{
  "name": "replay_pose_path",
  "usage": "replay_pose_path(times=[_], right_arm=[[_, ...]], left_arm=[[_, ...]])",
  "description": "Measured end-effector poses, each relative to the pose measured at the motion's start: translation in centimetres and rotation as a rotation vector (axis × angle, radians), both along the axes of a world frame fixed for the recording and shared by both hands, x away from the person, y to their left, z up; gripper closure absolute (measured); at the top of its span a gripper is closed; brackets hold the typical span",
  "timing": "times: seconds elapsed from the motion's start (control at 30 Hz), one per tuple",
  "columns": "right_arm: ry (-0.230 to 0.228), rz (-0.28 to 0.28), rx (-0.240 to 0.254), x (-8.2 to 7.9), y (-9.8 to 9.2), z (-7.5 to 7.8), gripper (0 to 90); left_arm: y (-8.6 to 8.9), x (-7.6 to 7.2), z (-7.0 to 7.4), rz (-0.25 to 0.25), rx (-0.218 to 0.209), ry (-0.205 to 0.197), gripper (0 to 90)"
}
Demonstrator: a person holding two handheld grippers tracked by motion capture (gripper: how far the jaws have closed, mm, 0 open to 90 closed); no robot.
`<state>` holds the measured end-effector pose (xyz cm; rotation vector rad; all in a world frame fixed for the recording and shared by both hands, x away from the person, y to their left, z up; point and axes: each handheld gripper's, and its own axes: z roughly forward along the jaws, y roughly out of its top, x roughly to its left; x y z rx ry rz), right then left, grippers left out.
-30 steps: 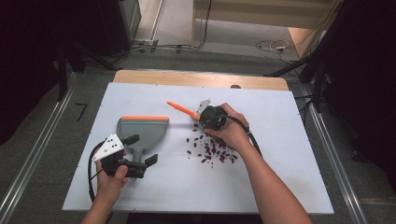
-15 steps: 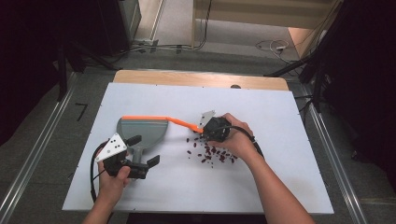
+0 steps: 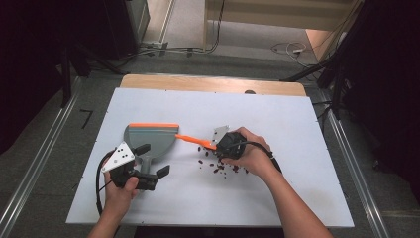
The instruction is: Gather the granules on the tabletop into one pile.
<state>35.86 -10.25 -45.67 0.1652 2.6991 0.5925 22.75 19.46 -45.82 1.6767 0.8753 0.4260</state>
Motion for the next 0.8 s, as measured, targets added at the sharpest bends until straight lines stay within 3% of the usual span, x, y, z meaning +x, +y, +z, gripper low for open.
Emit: replay_pose_path(times=[0.27, 0.4, 0.43, 0.57, 0.7, 0.73, 0.8], right_arm=[[0.013, 0.014, -0.005, -0.7, -0.3, 0.3, 67.6], [0.001, 0.021, -0.01, -1.0, -0.3, 0.4, 67.7], [-0.021, 0.014, -0.009, -1.0, -0.4, 0.6, 67.9], [-0.063, -0.008, 0.027, -0.9, -0.7, 1.6, 68.6], [-0.116, -0.03, 0.065, -0.8, -1.1, 3.5, 68.7], [-0.118, -0.045, 0.082, -0.8, -1.2, 4.1, 68.7], [-0.063, -0.097, 0.148, -0.9, -1.2, 5.0, 68.7]], left_arm=[[-0.1, -0.1, 0.0, 0.001, -0.005, -0.002, 0.0], [-0.1, -0.1, 0.1, 0.002, -0.004, -0.004, 0.0], [-0.1, -0.1, 0.1, 0.003, -0.002, -0.004, 0.0], [0.1, -0.1, 0.1, 0.007, -0.005, -0.004, 0.0], [0.1, -0.1, 0.1, 0.012, -0.005, -0.003, 0.0], [0.1, -0.1, 0.1, 0.012, -0.004, -0.004, 0.0], [0.2, -0.1, 0.1, 0.014, -0.004, -0.004, 0.0]])
